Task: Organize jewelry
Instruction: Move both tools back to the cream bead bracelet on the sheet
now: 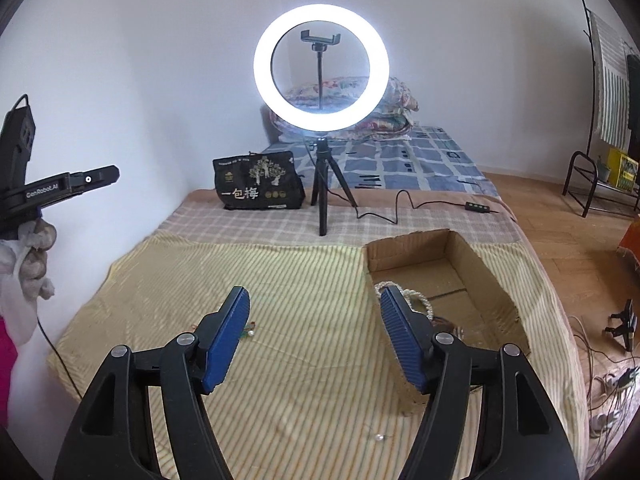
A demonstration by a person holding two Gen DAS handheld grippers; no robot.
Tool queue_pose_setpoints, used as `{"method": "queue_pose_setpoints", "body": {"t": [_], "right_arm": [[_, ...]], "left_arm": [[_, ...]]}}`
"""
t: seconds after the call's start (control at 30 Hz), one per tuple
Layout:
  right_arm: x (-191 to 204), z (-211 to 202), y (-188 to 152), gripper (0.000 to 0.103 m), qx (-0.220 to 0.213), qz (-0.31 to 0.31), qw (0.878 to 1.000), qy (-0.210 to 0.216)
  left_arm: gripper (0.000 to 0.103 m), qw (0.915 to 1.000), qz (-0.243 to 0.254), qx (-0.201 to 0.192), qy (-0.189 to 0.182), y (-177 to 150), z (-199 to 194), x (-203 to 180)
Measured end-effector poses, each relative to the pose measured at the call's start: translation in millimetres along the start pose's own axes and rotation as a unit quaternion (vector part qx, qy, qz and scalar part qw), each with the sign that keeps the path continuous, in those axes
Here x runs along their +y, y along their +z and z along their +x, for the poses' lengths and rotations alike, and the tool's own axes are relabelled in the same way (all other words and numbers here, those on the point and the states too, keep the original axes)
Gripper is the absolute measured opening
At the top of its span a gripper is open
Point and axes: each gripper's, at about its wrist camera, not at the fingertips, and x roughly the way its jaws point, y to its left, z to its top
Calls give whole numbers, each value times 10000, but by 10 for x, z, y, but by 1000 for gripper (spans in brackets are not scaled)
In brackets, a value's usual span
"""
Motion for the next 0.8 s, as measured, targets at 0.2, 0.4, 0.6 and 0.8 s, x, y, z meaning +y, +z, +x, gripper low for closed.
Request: {"method": "queue_pose_setpoints", "body": {"t": [0.2, 0.4, 0.6, 0.8], "right_arm": [[247, 327, -80, 68, 277, -257, 9990, 237], [388, 675, -204, 68, 568, -521, 9956, 530], [521, 1032, -330, 67, 882, -780, 9901, 767], [674, 1353, -465, 41, 1253, -1278, 9792, 952]], "left_arm": [[31, 9997, -133, 213, 16, -180, 165, 264], [31, 9984, -148, 533, -74, -368, 450, 401], [31, 9952, -263, 903, -266, -524, 788, 492], [31, 9893, -363, 1339, -461, -681, 1162, 552]]}}
